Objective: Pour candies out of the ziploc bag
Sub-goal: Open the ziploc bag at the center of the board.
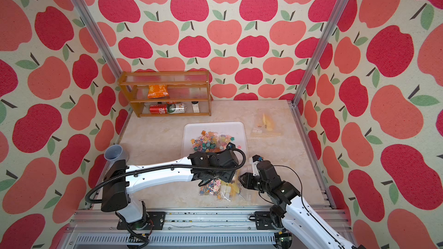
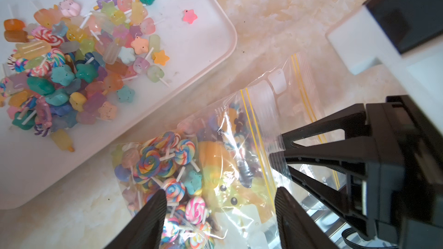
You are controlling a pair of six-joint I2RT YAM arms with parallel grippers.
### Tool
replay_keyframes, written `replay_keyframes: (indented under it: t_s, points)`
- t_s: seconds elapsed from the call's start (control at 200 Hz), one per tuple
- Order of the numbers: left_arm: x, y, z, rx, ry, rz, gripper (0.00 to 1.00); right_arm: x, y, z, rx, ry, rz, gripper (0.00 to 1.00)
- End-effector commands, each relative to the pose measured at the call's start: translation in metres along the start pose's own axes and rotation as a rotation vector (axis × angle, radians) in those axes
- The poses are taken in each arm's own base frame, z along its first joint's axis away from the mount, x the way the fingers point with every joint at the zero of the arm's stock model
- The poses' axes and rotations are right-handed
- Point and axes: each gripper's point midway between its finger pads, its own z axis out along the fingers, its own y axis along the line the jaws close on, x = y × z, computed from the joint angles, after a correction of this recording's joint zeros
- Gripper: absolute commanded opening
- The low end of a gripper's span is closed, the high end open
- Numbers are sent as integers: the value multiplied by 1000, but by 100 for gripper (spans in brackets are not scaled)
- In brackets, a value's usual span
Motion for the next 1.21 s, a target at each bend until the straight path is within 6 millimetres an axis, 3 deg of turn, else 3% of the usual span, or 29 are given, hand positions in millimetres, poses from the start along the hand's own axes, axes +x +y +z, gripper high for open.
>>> replay_keyframes:
  t_s: [0.0, 0.325, 0.52, 0.685, 0.93, 1.201]
  points:
    - [1, 13, -9, -26, -16, -16, 70, 1, 12, -9, -38, 4, -9, 32]
    - [-1, 8, -9, -1, -21, -11, 69, -1, 14, 2, -57, 25, -12, 31]
    - [2, -6, -2, 62, -10, -2, 67, -8, 22, 3, -79, 11, -23, 8]
    - [6, -12, 3, 82, 1, -1, 66, -10, 27, 1, -102, 2, -24, 6]
    - [5, -19, -4, 139, -16, -12, 68, -17, 44, 4, -201, -23, -7, 5]
    - [13, -15, -2, 154, -30, -47, 68, -26, 58, 2, -253, -42, -12, 0]
